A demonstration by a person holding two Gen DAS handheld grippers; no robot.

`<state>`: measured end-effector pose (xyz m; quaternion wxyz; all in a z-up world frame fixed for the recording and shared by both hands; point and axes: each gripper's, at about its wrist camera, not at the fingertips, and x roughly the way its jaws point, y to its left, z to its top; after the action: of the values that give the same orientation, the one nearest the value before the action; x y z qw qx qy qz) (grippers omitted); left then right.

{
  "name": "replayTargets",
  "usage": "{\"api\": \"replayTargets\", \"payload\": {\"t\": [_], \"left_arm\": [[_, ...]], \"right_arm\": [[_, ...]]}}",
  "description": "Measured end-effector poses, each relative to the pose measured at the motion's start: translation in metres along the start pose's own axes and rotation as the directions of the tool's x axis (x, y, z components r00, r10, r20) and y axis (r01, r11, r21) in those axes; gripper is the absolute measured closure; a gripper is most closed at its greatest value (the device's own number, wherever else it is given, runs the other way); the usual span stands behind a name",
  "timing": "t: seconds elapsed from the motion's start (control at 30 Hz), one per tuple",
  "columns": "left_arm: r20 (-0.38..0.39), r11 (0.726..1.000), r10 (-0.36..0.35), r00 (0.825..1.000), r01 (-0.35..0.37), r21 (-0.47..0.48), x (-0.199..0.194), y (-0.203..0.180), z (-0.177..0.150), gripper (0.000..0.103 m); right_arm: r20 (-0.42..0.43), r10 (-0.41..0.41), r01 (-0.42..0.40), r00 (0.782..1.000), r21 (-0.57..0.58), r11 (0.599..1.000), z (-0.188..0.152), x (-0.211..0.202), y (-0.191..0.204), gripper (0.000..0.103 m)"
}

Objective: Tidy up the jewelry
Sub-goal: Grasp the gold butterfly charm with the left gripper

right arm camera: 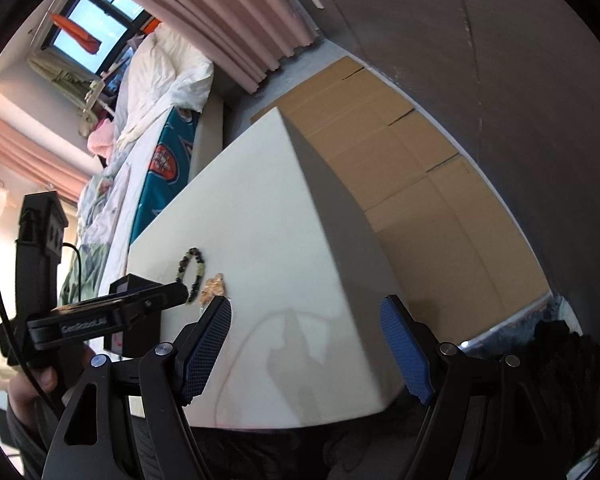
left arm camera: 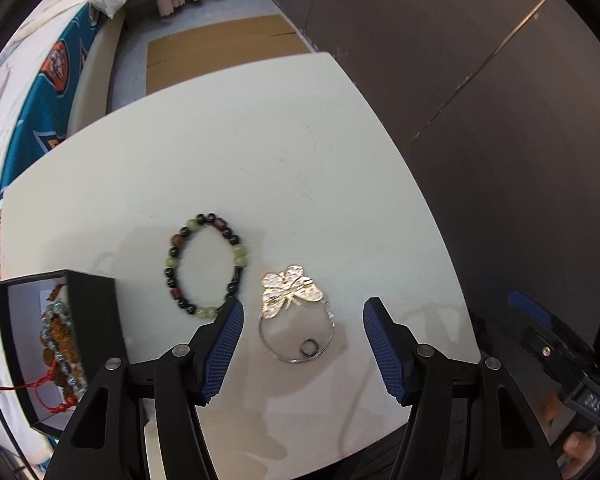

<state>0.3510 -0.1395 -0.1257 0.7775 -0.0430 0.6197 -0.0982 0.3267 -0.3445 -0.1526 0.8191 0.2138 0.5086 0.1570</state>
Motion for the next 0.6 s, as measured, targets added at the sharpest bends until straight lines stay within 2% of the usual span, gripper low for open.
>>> {"api": "replayTargets", "payload": {"t": [0.43, 0.53, 0.6], "left_arm": [[-0.047, 0.995, 0.095, 0.994, -0.095, -0.004, 0.038, -0.004, 0.002, 0.039], [-0.027, 0.994, 0.108, 0.994, -0.108, 0.005, 0.038, -0.004, 0.002, 0.039], [-0.014, 0.993, 0.117, 0.993, -0.117, 0.003, 0.037, -0.003, 0.001, 0.043]], "right_arm": [[-0.006, -0.020, 0.020, 1.000, 0.018, 1.000, -0.005, -0.002, -0.020, 0.026], [-0.011, -0.017, 0.017, 1.000, 0.012, 1.000, -0.004, 0.000, -0.017, 0.026], [-0.012, -0.020, 0.020, 1.000, 0.004, 1.000, -0.004, 0.001, -0.014, 0.026]]}}
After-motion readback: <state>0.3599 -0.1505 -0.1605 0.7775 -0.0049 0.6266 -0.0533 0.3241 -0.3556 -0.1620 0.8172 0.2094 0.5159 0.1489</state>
